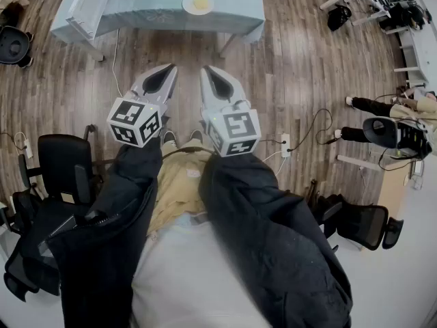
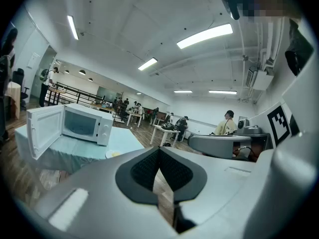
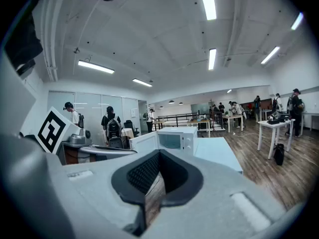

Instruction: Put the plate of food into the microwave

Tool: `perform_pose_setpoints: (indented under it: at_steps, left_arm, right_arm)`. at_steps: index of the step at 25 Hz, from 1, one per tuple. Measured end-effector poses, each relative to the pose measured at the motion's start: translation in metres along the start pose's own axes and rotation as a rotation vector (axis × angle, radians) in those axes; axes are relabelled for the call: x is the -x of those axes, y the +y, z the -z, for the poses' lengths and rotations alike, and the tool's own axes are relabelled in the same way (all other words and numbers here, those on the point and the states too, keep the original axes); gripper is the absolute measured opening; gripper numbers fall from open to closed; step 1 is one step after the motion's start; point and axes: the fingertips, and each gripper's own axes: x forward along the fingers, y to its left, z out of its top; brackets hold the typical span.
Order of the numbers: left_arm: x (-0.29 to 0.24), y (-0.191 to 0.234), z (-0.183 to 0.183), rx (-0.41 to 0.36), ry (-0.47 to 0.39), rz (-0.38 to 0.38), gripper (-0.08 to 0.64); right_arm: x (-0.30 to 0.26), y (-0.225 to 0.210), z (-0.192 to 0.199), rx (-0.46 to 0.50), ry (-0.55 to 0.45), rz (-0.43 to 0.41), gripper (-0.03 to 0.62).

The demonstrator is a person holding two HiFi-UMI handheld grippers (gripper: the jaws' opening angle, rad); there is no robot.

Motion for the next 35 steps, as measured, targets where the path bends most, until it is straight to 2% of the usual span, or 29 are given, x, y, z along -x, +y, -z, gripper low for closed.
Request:
perform_pose_setpoints:
  at_steps: [11,19,24,35]
  left_arm:
    - [-0.003,0.012,0.004,0.018,0.026,0.034,0.0]
    - [0.015,0.059,0.017,0.074,0.06,0.029,0.0]
    - [0.022,0.074,0.026,0.106,0.074,0.022,0.0]
    - [-0.023,0.108,0.037,0.151,0.12,0.002,0.0]
  right_arm:
    - [-0.009,0.0,0.004,-0.014,0.008,0.034,-0.002]
    - [-0.042,0.036,0.021,-0.009,0.054,0.005,0.0]
    - [-0.049,0.045,0.029,-0.01,0.073,0.005,0.0]
    - [-0.09,0.002,0.042,-0.049,0.111,0.013,0.0]
